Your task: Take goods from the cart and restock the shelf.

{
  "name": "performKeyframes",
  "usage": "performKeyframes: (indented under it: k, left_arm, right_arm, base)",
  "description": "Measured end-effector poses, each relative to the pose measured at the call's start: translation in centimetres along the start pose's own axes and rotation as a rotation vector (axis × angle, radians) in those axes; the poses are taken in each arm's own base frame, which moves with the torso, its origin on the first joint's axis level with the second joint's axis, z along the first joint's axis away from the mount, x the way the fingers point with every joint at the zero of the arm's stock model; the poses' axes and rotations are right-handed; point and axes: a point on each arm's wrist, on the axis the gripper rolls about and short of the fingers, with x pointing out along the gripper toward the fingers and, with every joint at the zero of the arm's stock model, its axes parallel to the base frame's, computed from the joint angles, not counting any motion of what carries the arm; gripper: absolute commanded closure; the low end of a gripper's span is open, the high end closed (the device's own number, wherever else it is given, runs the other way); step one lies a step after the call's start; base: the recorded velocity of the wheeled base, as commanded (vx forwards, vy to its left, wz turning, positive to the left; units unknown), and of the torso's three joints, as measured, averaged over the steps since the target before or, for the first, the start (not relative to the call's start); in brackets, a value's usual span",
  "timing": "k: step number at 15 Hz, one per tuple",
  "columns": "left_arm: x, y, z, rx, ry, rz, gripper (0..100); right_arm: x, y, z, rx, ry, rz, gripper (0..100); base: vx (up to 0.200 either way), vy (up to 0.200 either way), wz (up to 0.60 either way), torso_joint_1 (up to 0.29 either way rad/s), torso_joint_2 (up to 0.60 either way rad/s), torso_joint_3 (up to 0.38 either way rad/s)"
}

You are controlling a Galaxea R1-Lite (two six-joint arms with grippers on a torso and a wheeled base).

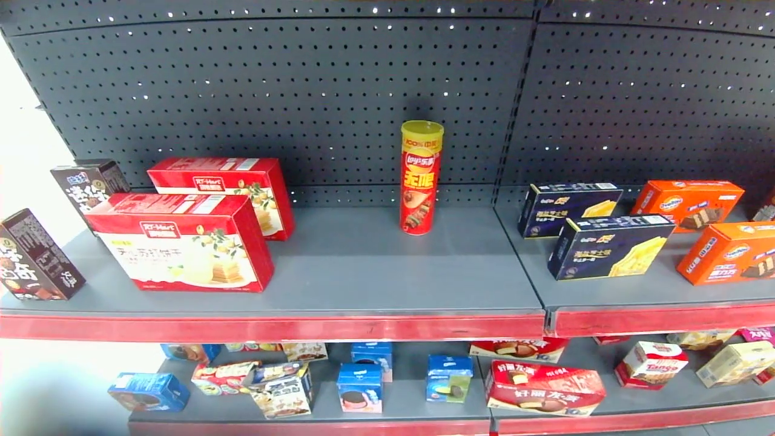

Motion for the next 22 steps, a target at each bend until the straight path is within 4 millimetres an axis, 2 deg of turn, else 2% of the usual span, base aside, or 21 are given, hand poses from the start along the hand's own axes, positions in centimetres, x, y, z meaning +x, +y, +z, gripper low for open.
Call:
performKeyframes:
  k: [5,12,16,19,22]
  left_arm:
    - [0.0,0.0,0.0,0.0,0.0,0.0,0]
    - [0.0,0.0,0.0,-0.002,0.0,0.003,0]
    - [0.0,0.0,0.0,0.0,0.0,0.002,0]
    - [0.0,-0.1,0.0,0.016,0.001,-0.028,0]
    - [0.1,-0.3,0.1,0.139,0.014,-0.14,0]
  right_arm:
    - [-0.5,-0.1,0.0,-0.001,-0.011,-0.006,100]
    - [-0.7,-0.3,0.1,0.001,-0.019,-0.026,100]
    - [-0.9,-1.1,0.4,0.077,-0.001,-0.137,100]
    - [-2.2,-1.8,0.7,0.11,0.0,-0.226,100]
    - [-4.8,-1.8,-0.2,0.115,0.097,-0.252,100]
  base:
    - [0.2,0.0,0.0,-0.004,0.0,0.005]
    - [0.0,0.0,0.0,0.0,0.0,0.0]
    - [0.0,0.0,0.0,0.0,0.0,0.0]
    - [0.0,0.0,0.0,0.0,0.0,0.0]
    - [0.0,0.0,0.0,0.0,0.0,0.0]
